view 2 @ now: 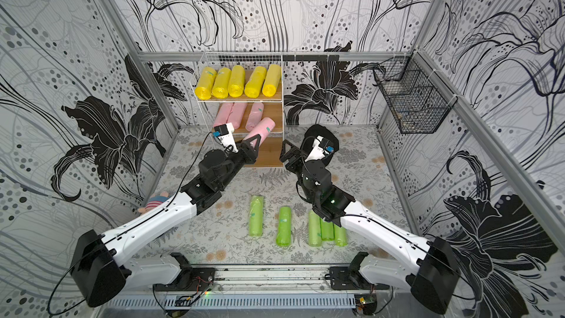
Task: Sort the rolls of trash bags by color and place them on the shelf
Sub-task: Pick up the roll of trash bags from the center of the board, then place the roll of trash bags on the shelf.
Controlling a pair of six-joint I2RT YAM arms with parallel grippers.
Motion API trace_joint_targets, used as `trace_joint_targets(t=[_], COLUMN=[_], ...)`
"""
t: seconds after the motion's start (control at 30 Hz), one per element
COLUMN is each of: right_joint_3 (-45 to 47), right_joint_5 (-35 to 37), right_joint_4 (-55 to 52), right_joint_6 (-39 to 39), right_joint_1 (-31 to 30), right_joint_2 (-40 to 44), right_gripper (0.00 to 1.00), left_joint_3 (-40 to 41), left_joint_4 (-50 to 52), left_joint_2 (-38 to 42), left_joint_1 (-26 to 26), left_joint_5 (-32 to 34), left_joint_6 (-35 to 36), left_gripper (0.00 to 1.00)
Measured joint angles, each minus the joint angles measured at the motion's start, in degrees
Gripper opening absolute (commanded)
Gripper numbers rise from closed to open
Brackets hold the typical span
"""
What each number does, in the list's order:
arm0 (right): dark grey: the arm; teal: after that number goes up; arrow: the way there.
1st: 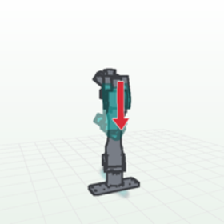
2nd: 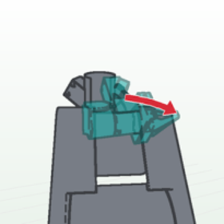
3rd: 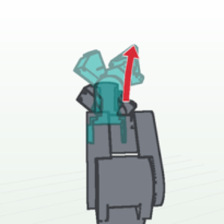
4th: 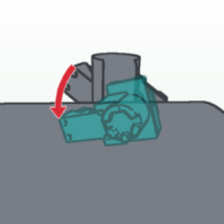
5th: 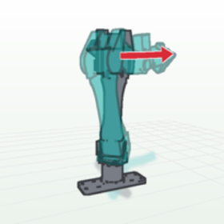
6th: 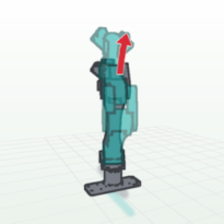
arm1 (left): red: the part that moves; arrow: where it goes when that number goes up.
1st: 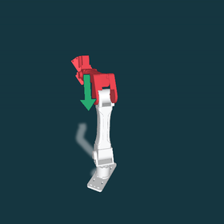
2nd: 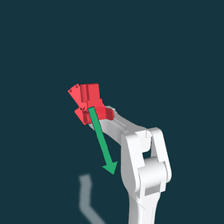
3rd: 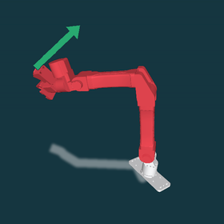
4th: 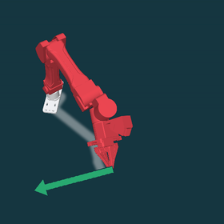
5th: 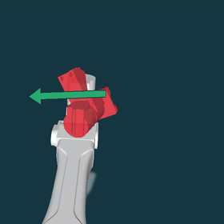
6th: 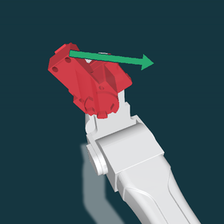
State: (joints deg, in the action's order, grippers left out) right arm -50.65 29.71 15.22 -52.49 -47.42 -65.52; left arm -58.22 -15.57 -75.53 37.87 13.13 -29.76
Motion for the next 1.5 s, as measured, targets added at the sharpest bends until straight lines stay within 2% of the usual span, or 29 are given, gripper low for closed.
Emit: trace_joint_targets(t=[0.23,0.7,1.0,1.27,1.5], right_joint_3=[2.9,3.9,4.1,4.8,4.9], right_joint_5=[0.8,1.0,0.9,0.0,-0.2], right_joint_4=[-2.4,-4.6,-5.0,-5.0,-5.4], right_joint_6=[1.2,1.1,1.1,1.1,1.1], right_joint_1=[1.0,2.4,3.1,3.7,3.8], right_joint_2=[3.0,5.1,6.3,6.5,6.5], right_gripper=[0.94,0.94,0.94,0.94,0.94], left_joint_3=[-8.8,-24.9,-31.4,-33.9,-34.6], left_joint_4=[5.9,7.9,7.9,7.0,5.8], left_joint_2=[-9.9,-24.9,-32.3,-35.2,-36.4], left_joint_1=[0.0,0.0,0.0,0.0,-0.8], left_joint_5=[5.5,13.4,18.3,23.2,25.3], left_joint_6=[9.8,23.2,31.1,36.8,38.8], left_gripper=[0.1,0.17,0.2,0.23,0.26])
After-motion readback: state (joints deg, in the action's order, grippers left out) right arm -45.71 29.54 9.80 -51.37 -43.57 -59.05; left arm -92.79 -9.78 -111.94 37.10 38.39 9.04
